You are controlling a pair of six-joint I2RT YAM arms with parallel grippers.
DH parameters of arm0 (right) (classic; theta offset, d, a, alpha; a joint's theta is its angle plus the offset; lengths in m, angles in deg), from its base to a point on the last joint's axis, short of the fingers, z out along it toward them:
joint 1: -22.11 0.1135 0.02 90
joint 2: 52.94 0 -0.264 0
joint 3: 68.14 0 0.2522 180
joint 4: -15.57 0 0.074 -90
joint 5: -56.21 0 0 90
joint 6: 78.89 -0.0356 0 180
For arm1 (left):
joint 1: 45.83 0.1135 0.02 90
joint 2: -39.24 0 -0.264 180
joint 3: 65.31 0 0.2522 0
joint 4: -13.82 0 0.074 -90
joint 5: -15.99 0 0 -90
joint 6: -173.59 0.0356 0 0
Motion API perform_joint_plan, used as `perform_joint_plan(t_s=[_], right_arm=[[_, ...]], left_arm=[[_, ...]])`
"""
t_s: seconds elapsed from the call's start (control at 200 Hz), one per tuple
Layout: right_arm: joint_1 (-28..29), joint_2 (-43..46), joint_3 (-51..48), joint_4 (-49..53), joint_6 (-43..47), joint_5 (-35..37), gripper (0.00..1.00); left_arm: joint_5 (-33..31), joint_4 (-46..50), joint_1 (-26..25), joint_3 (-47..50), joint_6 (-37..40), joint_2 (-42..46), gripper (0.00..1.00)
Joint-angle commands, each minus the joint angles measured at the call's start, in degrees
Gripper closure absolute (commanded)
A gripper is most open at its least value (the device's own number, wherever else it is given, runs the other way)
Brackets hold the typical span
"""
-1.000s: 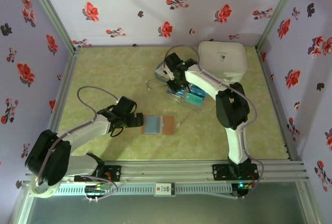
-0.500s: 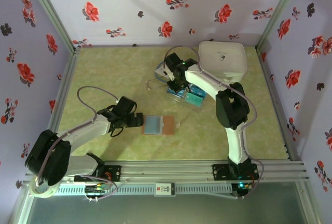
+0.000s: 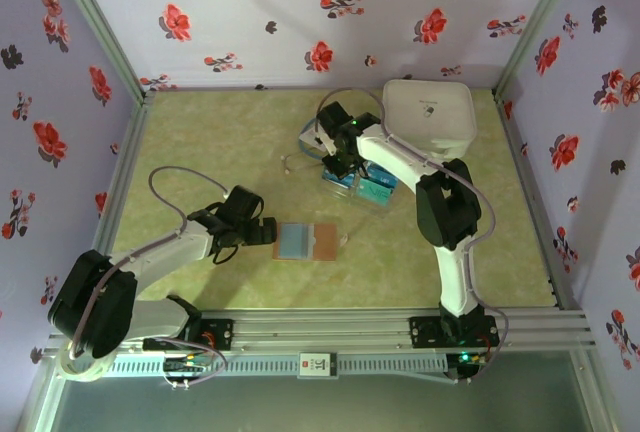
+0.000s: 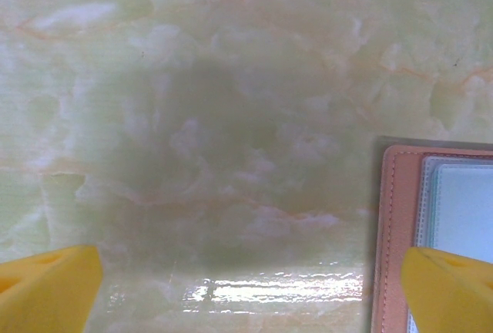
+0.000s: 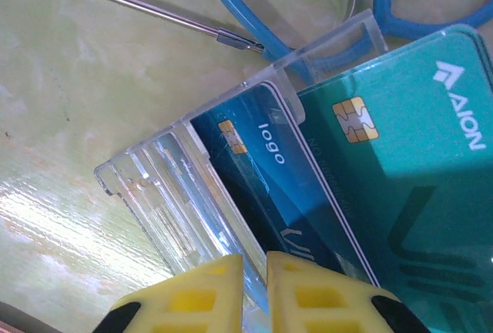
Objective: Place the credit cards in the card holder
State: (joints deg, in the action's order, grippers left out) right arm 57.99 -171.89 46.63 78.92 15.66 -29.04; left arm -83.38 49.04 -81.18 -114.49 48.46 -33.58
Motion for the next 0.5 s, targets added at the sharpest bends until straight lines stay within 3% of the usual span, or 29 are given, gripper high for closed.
perform_joint_plan(t_s=[0.0,0.155,0.305,0.385,0.495], right_arm=[[0.51,-1.63,0.82,2.1,1.14,-1.41,0.91],[0.6,-1.27,0.89,2.67,1.33,-1.81,0.99],[0.56,-0.57,0.83,2.65,1.5,-2.01,1.0],[0.63,-0.45,1.03,2.73,1.57,-1.53,0.82],[0.6,-0.55,1.37,2.63,1.77,-0.83,0.74]], left_arm=[[0.41,-0.3,-0.16,0.53,0.75,-0.13,0.0],[0.46,-0.46,-0.15,0.63,0.6,-0.22,0.0],[0.41,-0.52,-0.14,0.53,0.6,-0.3,0.0],[0.41,-0.52,-0.16,0.53,0.66,-0.31,0.0],[0.45,-0.45,-0.22,0.53,0.59,-0.22,0.0]])
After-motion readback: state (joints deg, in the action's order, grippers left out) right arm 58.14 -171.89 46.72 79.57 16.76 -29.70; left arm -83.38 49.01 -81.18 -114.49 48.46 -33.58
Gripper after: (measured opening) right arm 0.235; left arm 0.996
